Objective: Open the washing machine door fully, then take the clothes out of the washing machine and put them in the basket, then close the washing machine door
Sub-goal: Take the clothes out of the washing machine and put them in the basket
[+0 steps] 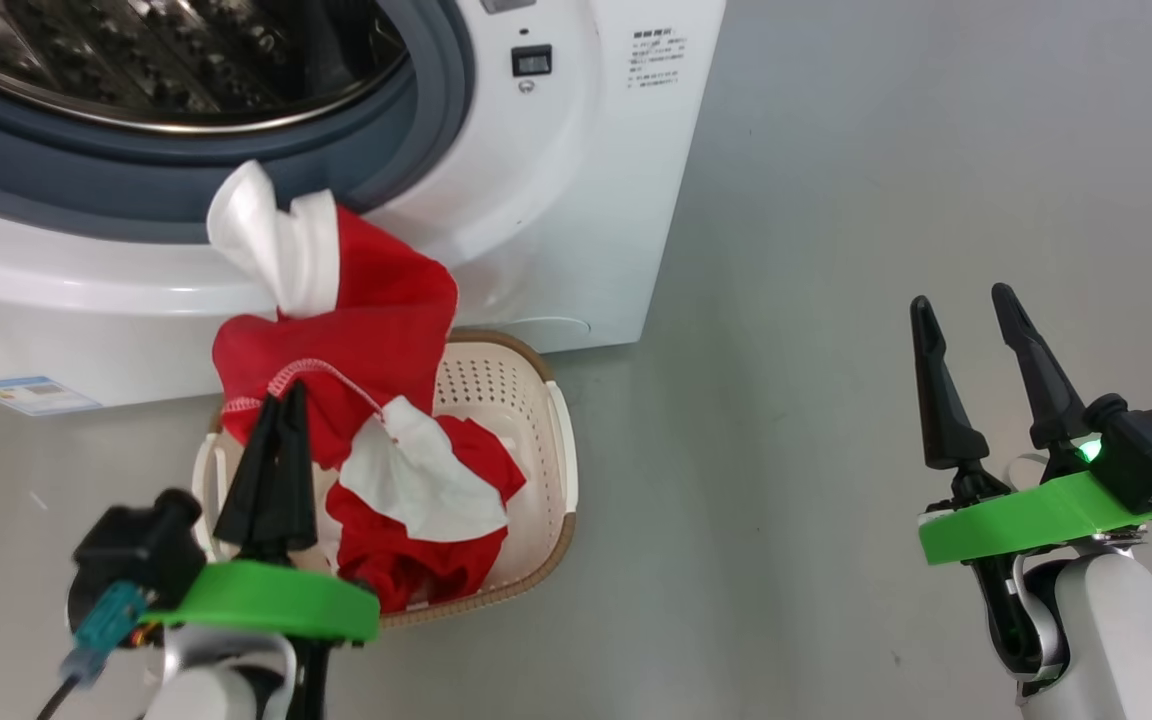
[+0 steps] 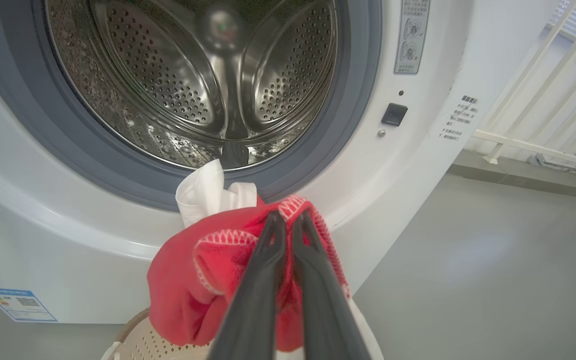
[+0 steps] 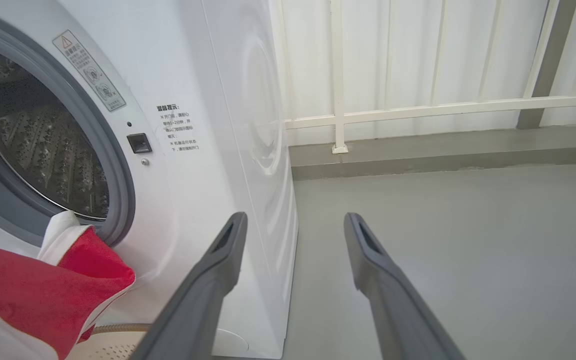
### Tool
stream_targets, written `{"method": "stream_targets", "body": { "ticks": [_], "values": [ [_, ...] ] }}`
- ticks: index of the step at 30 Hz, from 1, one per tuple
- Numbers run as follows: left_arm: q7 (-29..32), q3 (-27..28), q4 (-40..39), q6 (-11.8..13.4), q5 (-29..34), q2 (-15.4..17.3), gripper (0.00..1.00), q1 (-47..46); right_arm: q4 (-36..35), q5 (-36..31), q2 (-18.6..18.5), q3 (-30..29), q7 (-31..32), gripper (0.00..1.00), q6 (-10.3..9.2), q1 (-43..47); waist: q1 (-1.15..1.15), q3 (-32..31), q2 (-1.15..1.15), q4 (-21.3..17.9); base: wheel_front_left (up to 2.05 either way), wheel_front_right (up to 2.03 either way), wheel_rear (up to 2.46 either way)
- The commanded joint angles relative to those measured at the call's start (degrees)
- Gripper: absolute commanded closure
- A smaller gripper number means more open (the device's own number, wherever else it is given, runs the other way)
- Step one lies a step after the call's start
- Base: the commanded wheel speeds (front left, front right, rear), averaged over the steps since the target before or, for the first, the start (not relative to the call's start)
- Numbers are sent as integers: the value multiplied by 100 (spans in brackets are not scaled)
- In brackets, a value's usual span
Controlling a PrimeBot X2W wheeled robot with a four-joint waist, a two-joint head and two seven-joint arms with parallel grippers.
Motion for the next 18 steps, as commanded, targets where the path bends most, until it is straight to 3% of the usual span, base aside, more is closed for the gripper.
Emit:
{"method": "stream_targets", "body": {
  "ticks": [1,18],
  "values": [
    [-170,157,237,-46,22,49,100,-368,-145,41,3,168,-36,0,28,-89,0,109,0,-63,0,0,0],
    [-672,208,3759,-376,-334,-86,100,-2099,-294,86,3,240,-36,0,28,-371,0,975,0,-272,0,0,0]
  ]
}}
